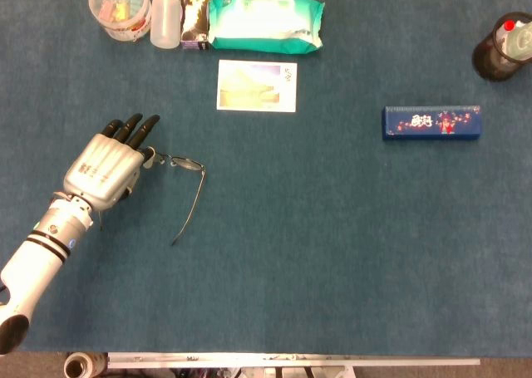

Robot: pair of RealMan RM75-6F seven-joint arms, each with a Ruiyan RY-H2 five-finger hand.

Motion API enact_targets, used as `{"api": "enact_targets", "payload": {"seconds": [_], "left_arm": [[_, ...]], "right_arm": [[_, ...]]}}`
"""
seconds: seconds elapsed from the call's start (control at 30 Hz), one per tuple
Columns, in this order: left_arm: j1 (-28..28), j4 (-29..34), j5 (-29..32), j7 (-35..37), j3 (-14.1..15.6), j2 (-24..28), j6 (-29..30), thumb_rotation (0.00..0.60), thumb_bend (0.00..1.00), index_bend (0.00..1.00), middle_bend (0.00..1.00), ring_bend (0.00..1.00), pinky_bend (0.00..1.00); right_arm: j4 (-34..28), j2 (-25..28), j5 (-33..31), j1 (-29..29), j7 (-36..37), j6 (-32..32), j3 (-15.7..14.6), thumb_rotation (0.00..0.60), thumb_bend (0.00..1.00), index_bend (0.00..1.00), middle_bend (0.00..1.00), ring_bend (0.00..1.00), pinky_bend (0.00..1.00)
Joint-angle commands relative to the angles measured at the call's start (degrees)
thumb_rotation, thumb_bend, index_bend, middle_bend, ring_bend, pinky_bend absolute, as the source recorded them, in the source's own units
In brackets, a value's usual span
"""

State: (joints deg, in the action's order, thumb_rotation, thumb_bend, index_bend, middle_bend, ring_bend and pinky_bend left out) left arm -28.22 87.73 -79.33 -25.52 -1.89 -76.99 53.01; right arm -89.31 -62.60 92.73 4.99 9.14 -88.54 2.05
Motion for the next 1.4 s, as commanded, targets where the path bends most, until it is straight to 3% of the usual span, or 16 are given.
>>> {"api": "enact_targets", "payload": {"seconds": [0.03, 0.87, 1.4], "left_arm": [[-0.7, -0.6, 1.0, -0.9, 0.1, -0.4, -0.7, 0.6, 0.69, 0.39, 0.0, 0.0, 0.14], [-5.8, -1.7, 6.5, -6.0, 0.4, -1.8, -3.9, 0.6, 0.69, 0.4, 0.0, 0.0, 0.14], [-11.0, -2.9, 13.9, -16.5, 0.6, -8.7, -5.7, 0.6, 0.69, 0.4, 0.0, 0.0, 0.14]], "right_arm": [[-0.1, 0.1, 0.1, 0.0, 0.0, 0.0, -0.1, 0.6, 0.24, 0.28, 0.34, 0.23, 0.22], [-0.1, 0.3, -0.2, 0.0, 0.3, 0.3, -0.1, 0.6, 0.24, 0.27, 0.34, 0.23, 0.22], [0.0, 0.8, 0.3, -0.3, 1.3, -0.4, -0.2, 0.6, 0.24, 0.27, 0.34, 0.23, 0.22]]}}
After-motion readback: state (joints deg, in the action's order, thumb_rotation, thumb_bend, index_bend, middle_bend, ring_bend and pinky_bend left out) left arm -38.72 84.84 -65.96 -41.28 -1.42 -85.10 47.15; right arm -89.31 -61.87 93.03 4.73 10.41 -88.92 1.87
